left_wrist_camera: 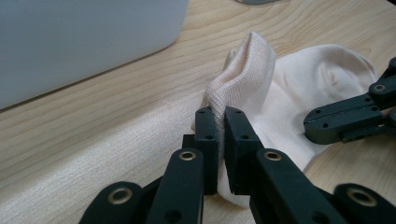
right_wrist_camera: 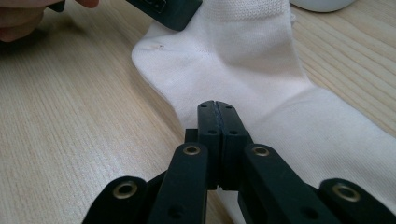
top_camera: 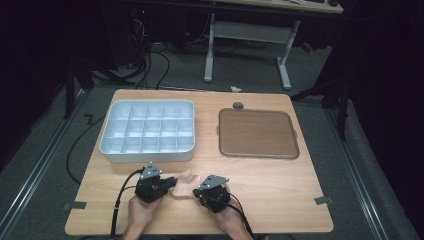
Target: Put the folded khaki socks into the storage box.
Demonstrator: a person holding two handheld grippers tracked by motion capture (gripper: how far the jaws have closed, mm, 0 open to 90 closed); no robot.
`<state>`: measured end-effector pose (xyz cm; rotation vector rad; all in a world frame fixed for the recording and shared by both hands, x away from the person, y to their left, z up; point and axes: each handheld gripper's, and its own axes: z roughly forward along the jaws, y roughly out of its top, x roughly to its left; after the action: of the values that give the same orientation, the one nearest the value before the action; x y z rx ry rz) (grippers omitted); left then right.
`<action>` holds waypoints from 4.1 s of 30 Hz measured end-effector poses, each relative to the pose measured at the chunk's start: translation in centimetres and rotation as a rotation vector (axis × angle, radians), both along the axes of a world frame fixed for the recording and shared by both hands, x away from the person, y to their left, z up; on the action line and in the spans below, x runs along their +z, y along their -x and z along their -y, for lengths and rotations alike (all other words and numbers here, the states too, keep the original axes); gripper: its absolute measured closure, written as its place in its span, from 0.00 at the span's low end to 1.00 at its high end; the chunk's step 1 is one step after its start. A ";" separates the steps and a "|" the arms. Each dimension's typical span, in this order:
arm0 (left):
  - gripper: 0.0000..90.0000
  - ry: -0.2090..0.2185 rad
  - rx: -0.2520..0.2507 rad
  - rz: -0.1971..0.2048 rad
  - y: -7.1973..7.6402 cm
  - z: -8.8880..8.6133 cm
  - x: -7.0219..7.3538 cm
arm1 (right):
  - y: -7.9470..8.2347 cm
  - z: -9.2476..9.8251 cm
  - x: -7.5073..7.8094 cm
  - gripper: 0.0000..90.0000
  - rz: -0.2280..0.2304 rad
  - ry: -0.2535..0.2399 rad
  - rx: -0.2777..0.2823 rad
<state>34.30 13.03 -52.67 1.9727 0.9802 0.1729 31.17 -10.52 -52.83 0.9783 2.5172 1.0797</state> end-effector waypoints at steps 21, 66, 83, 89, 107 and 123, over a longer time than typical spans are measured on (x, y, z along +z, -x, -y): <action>0.95 0.035 -0.032 0.022 0.1 0.1 1.6 | -0.1 -0.2 0.1 1.00 -0.006 0.012 0.000; 0.95 0.019 -0.106 0.064 0.5 2.0 2.8 | 1.1 3.2 2.6 0.82 0.042 -0.055 -0.078; 0.95 0.031 -0.096 0.066 0.7 2.1 2.8 | 0.6 7.1 1.0 0.83 -0.001 -0.072 -0.243; 0.95 0.036 -0.095 0.072 0.7 2.0 2.9 | 0.3 6.7 0.0 0.91 -0.030 -0.051 -0.230; 0.95 0.042 -0.099 0.066 0.5 2.1 3.0 | -0.4 5.5 -0.1 0.94 -0.029 -0.056 -0.210; 0.95 0.037 -0.118 0.065 0.5 2.8 3.5 | -0.9 3.9 -0.1 0.94 -0.022 -0.036 -0.162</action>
<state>33.81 10.19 -49.17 1.9727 0.8176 0.1514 32.10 -14.41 -52.92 1.1873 2.3948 1.0746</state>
